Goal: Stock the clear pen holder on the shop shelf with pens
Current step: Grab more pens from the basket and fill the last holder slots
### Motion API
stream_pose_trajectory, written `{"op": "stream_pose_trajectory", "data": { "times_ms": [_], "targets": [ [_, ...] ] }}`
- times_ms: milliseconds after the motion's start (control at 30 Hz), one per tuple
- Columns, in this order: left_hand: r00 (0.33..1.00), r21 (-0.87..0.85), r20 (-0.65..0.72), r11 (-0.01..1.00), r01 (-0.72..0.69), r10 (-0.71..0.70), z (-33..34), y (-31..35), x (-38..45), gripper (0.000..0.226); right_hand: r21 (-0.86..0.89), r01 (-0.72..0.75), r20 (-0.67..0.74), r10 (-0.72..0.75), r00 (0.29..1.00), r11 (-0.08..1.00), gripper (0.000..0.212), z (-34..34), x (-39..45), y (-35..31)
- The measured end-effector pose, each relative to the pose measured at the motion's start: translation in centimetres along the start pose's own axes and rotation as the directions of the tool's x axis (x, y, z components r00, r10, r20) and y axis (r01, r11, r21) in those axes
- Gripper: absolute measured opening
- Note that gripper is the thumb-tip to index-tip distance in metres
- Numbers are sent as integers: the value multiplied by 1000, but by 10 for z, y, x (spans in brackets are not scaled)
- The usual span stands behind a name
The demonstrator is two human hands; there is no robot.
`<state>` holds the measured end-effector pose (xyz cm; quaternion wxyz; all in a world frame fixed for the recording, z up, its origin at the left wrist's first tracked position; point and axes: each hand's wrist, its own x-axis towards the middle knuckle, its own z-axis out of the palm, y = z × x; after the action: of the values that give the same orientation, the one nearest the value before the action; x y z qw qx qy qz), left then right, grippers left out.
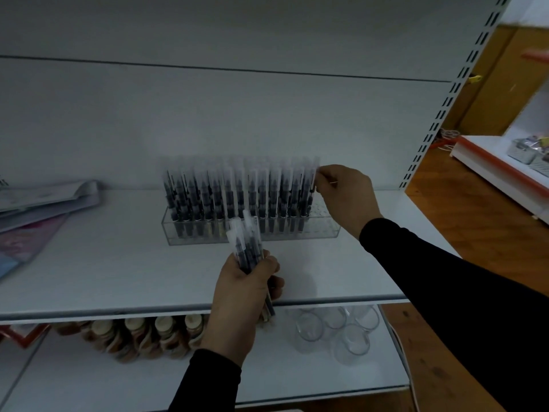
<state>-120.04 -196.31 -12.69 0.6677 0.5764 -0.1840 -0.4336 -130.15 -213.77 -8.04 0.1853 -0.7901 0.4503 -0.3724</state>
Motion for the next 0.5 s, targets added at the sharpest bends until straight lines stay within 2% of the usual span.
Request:
{"op": "stream_pose_trajectory", "data": {
  "times_ms": [233,300,400,500],
  "targets": [
    [999,-6,45,1000,27,-27,2,0,-2,9,97,-71,-61,77,995,993,21,-10,-19,0],
    [998,1,54,999,32,-32,4,0,-4,10,147,-101,-40,108,993,984,20,-12,-32,0],
    [997,8,68,999,37,-37,7,0,-6,10,258,-191,123,164,979,947,26,-9,-53,-3],
    [997,9,71,999,32,-33,9,1,-7,12,331,-274,329,162,930,903,29,-4,-69,-11]
  ]
}}
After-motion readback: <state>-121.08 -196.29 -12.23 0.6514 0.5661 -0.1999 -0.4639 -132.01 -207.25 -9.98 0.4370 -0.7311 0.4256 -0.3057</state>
